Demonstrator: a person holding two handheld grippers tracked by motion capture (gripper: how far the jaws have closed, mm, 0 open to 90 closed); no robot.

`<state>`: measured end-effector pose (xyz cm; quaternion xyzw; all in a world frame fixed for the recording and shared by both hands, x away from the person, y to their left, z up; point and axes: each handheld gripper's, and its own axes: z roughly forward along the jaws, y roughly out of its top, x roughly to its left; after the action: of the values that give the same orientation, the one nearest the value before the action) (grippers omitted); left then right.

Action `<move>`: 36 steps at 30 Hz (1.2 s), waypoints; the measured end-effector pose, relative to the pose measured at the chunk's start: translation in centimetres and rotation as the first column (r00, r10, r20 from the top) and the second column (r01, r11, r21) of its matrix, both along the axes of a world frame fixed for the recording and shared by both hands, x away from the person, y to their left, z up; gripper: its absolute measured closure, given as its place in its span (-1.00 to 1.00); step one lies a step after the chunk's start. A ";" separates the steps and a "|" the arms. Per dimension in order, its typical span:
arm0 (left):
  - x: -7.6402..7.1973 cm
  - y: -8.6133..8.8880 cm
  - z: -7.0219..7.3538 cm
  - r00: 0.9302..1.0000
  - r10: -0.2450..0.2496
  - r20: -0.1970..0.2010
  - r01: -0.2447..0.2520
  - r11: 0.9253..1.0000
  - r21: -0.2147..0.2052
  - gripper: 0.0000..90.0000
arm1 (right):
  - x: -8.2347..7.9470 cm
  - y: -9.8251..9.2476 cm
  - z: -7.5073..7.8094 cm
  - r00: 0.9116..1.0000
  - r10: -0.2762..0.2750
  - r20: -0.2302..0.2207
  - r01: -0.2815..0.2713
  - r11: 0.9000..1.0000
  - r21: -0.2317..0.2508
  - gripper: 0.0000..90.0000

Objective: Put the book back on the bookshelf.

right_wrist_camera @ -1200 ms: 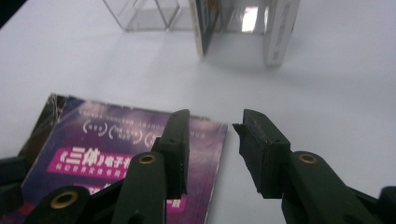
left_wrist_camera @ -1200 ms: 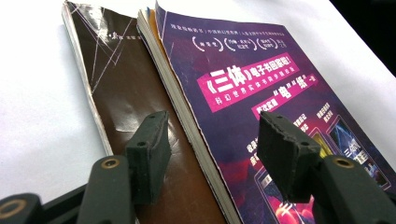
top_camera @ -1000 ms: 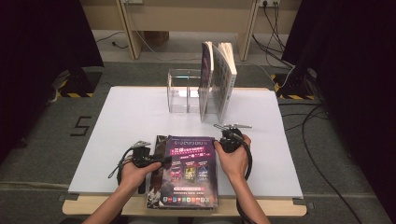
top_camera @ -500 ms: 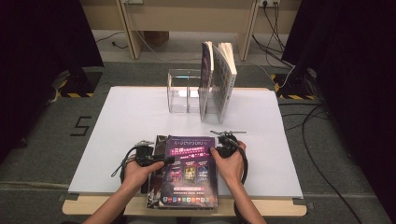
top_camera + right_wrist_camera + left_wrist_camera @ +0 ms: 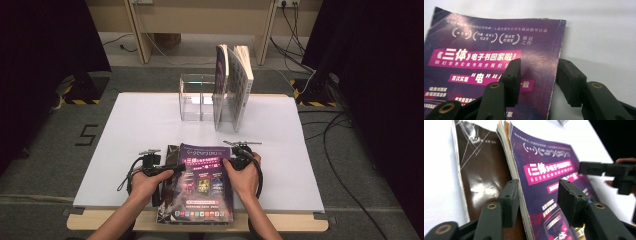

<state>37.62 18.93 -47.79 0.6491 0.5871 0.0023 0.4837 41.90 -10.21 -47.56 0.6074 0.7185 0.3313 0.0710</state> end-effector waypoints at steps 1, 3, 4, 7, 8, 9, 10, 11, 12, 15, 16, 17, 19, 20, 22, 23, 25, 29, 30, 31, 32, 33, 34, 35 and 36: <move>-0.1 0.0 0.2 1.000 0.003 0.008 -0.002 1.000 -0.018 0.22 | 0.0 0.0 0.0 1.000 -0.001 0.000 0.001 1.000 -0.001 0.21; -0.2 -0.2 0.3 1.000 -0.003 0.018 0.004 0.999 -0.050 0.29 | 0.0 0.1 0.0 1.000 -0.001 0.002 0.001 1.000 -0.002 0.21; -0.3 -0.3 0.3 1.000 -0.021 0.005 0.021 0.998 -0.063 0.32 | 0.0 0.1 0.0 1.000 -0.001 0.001 0.001 1.000 -0.003 0.21; -0.5 -1.3 -0.6 0.998 -0.058 -0.036 0.056 0.996 -0.067 0.38 | -0.1 0.1 0.0 1.000 0.001 -0.002 -0.001 1.000 -0.004 0.21; -0.5 -1.4 -0.8 0.998 -0.060 -0.035 0.059 0.997 -0.045 0.43 | -0.1 0.1 0.0 1.000 0.003 -0.003 -0.003 1.000 -0.004 0.21; -0.5 -1.4 -1.1 0.998 -0.056 -0.036 0.055 0.998 -0.033 0.53 | -0.1 0.1 0.0 1.000 0.006 -0.002 -0.006 1.000 -0.005 0.21; -0.5 -1.3 -1.3 0.998 -0.060 -0.034 0.059 0.997 -0.044 0.68 | 0.1 0.0 0.0 1.000 0.012 -0.002 -0.012 1.000 -0.002 0.21; -0.4 -1.1 -1.5 0.997 -0.063 -0.044 0.061 0.997 -0.054 0.74 | 0.1 0.0 0.1 1.000 0.011 -0.011 -0.011 1.000 0.005 0.22; -0.3 -1.0 -1.6 0.997 -0.064 -0.048 0.061 0.996 -0.062 0.78 | 0.4 -0.2 0.1 1.000 0.020 -0.017 -0.020 1.000 0.013 0.23; 0.0 -1.0 -1.8 0.996 -0.060 -0.061 0.056 0.995 -0.077 0.82 | 1.5 -0.5 0.2 1.000 0.023 -0.017 -0.023 1.000 0.021 0.23; 0.1 -1.1 -1.9 0.997 -0.053 -0.058 0.048 0.996 -0.081 0.83 | 2.0 -0.5 0.2 1.000 0.020 -0.021 -0.020 1.000 0.022 0.22; 0.2 -1.1 -2.0 0.997 -0.051 -0.059 0.046 0.995 -0.084 0.83 | 2.5 -0.5 0.2 0.999 0.017 -0.029 -0.016 1.000 0.023 0.22; 0.3 -1.1 -2.1 0.997 -0.046 -0.060 0.041 0.996 -0.083 0.82 | 3.5 -0.7 0.2 0.999 0.016 -0.030 -0.015 1.000 0.027 0.22; 0.3 -1.1 -2.2 0.997 -0.048 -0.063 0.043 0.996 -0.082 0.81 | 3.9 -0.7 0.2 0.999 0.017 -0.030 -0.016 0.999 0.028 0.22; 0.4 -1.0 -2.2 0.997 -0.051 -0.065 0.045 0.996 -0.082 0.80 | 4.8 -0.7 0.3 0.999 0.019 -0.041 -0.017 0.999 0.032 0.20; 0.4 -1.0 -2.3 0.997 -0.050 -0.064 0.045 0.996 -0.081 0.80 | 5.2 -0.7 0.3 0.999 0.016 -0.045 -0.015 0.999 0.033 0.20; 0.5 -0.9 -2.3 0.997 -0.054 -0.060 0.049 0.996 -0.073 0.78 | 6.0 -0.6 0.3 0.999 0.023 -0.044 -0.022 0.999 0.024 0.19; 0.5 -0.9 -2.4 0.997 -0.053 -0.055 0.050 0.997 -0.064 0.78 | 7.0 -0.5 0.3 0.998 0.031 -0.060 -0.028 0.999 0.046 0.18; 0.5 -0.9 -2.4 0.997 -0.051 -0.055 0.048 0.997 -0.062 0.77 | 7.1 -0.6 0.3 0.997 0.033 -0.067 -0.030 0.998 0.055 0.17; 0.6 -0.9 -2.4 0.997 -0.050 -0.054 0.047 0.997 -0.063 0.77 | 7.2 -0.7 0.2 0.997 0.033 -0.070 -0.028 0.997 0.069 0.18; 0.5 -0.9 -2.5 0.997 -0.050 -0.054 0.046 0.997 -0.062 0.77 | 7.2 -0.8 0.2 0.997 0.033 -0.070 -0.028 0.997 0.075 0.21; 0.5 -0.9 -2.5 0.998 -0.046 -0.052 0.043 0.997 -0.063 0.76 | 7.2 -0.9 0.1 0.997 0.033 -0.068 -0.028 0.996 0.080 0.23; 0.5 -0.9 -2.6 0.998 -0.045 -0.051 0.042 0.997 -0.061 0.76 | 7.1 -1.0 0.0 0.998 0.030 -0.064 -0.024 0.995 0.093 0.23; 0.5 -0.9 -2.6 0.997 -0.047 -0.053 0.044 0.997 -0.059 0.75 | 7.0 -1.1 0.0 0.998 0.024 -0.060 -0.018 0.995 0.099 0.24; 0.6 -0.8 -2.7 0.997 -0.046 -0.058 0.043 0.997 -0.061 0.75 | 7.0 -1.1 0.0 0.998 0.020 -0.064 -0.013 0.994 0.111 0.26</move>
<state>38.18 18.10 -50.45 0.6470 0.5864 -0.0455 0.4852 48.85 -11.35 -47.58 0.6150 0.7060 0.3510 0.0111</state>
